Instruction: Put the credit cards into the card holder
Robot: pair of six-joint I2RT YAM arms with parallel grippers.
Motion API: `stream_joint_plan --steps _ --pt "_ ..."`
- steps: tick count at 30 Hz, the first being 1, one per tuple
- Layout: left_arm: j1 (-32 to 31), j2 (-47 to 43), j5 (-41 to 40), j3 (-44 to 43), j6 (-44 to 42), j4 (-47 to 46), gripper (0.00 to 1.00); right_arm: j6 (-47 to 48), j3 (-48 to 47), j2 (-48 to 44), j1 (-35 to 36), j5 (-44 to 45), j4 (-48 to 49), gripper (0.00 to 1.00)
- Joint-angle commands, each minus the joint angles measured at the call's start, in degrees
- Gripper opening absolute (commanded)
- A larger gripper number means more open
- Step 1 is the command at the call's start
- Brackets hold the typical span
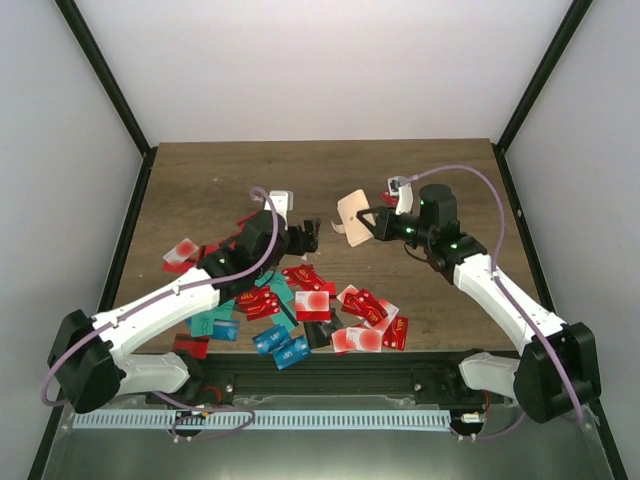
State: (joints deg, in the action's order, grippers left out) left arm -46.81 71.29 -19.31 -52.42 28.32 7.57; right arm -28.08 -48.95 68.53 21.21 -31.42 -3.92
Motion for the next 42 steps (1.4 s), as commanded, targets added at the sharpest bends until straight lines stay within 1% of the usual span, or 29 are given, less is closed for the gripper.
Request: stream_joint_plan --steps 1,4,9,13,17,24,32,36,42 --pt "0.20 1.03 12.23 -0.50 4.33 -5.23 0.94 -1.98 0.98 0.56 0.54 -0.48 5.34 0.01" --pt "0.23 3.18 14.78 -1.96 6.51 -5.49 0.93 -2.75 2.09 0.86 0.52 -0.92 6.90 0.01" --pt "1.06 5.90 17.07 -1.00 9.72 -9.99 0.90 -3.61 3.46 0.66 0.55 -1.27 8.82 0.01" --pt "1.52 7.60 18.51 -0.89 10.88 -12.80 0.84 -3.74 3.77 0.62 0.49 -1.12 9.15 0.01" --pt "1.74 9.44 18.37 -1.44 10.96 -12.07 0.73 -3.87 3.69 0.65 0.55 -0.73 9.13 0.01" --pt "1.81 11.67 20.78 -1.76 10.60 -12.16 0.55 -3.88 3.60 1.47 0.52 -0.31 9.60 0.01" --pt "2.24 14.34 19.37 -1.84 8.89 -14.27 0.22 -4.16 4.59 2.24 0.52 -0.19 10.72 0.01" --pt "2.53 14.67 18.76 -0.99 7.62 -15.27 0.05 -6.37 7.32 3.34 0.52 -0.05 13.45 0.01" --pt "3.28 16.35 17.27 0.49 4.85 -15.77 0.04 -9.89 11.16 8.80 0.50 -0.61 18.94 0.01"
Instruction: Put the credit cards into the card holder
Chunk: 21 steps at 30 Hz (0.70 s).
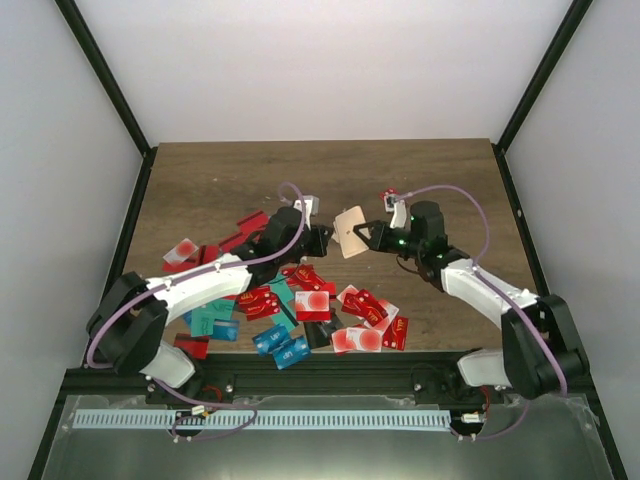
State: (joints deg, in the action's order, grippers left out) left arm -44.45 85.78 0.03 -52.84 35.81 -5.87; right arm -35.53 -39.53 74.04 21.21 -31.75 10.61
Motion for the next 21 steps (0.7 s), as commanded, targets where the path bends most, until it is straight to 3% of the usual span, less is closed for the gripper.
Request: stream_joint_plan --steps 1,6,15,21 --pt "1.08 2.64 -1.95 1.12 -2.98 -2.45 0.04 -2.74 1.97 4.85 0.51 -0.26 5.02 0.01" --pt "1.83 5.44 -0.63 2.20 -5.16 -4.64 0.04 -3.11 1.91 10.06 0.50 0.53 5.76 0.02" --pt "2.56 11.24 0.79 3.12 -8.14 -6.64 0.04 -1.63 0.41 18.27 0.51 2.55 2.15 0.22" --pt "2.57 11.81 3.35 3.48 -9.24 -7.56 0.04 1.92 -1.87 17.93 0.50 8.03 -4.98 0.43"
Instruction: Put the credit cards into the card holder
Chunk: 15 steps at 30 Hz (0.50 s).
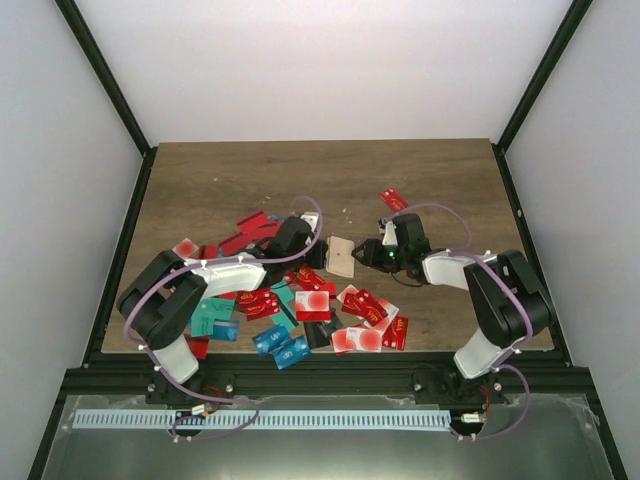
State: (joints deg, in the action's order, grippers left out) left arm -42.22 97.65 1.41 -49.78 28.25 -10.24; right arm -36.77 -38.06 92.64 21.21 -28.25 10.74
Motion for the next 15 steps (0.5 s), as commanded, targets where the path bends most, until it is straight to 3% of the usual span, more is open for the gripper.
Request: stream_joint_plan --steps 1,4,8,15 --pt "0.33 -0.24 2.47 0.50 -1.79 -3.36 0.04 3.89 -3.76 -1.03 0.50 5.29 -6.28 0.47" --pt "0.31 -1.03 3.68 0.64 -2.12 -3.58 0.04 5.92 -5.23 -2.39 0.50 6.68 -9.78 0.56" --pt "0.31 -1.91 4.73 0.57 -2.55 -3.60 0.04 7.78 -6.10 -4.53 0.62 2.10 -10.40 0.64" --pt "0.30 -3.77 5.16 0.29 -2.67 -3.22 0.04 10.51 -11.92 -4.59 3.30 2.33 -16.63 0.69"
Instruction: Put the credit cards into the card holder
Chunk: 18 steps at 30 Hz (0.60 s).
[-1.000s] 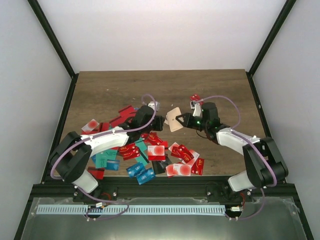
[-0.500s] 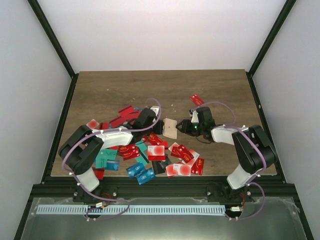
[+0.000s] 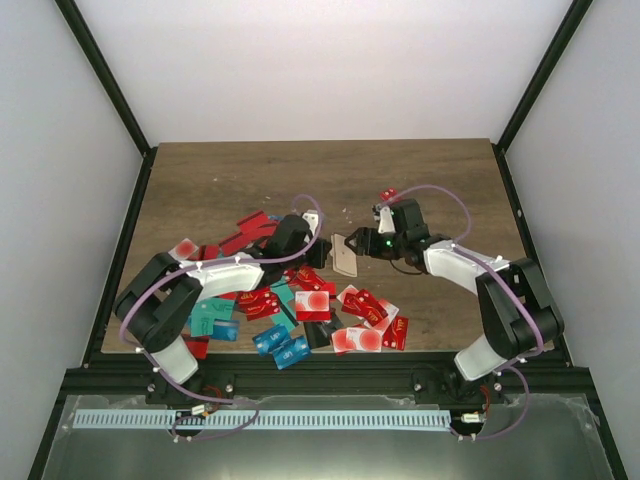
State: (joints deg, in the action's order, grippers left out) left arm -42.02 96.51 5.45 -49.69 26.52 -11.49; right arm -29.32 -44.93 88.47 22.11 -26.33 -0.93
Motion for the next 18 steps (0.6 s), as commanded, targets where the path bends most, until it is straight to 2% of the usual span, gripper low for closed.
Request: stream_joint_plan --steps 1,18 --pt "0.14 -2.84 1.09 0.13 -1.01 -1.91 0.04 3.46 -5.87 0.06 2.98 0.94 -5.94 0.69" --pt "0.01 -3.35 2.08 -1.12 -1.30 -0.94 0.04 4.86 -7.69 4.27 5.41 1.69 -8.05 0.60"
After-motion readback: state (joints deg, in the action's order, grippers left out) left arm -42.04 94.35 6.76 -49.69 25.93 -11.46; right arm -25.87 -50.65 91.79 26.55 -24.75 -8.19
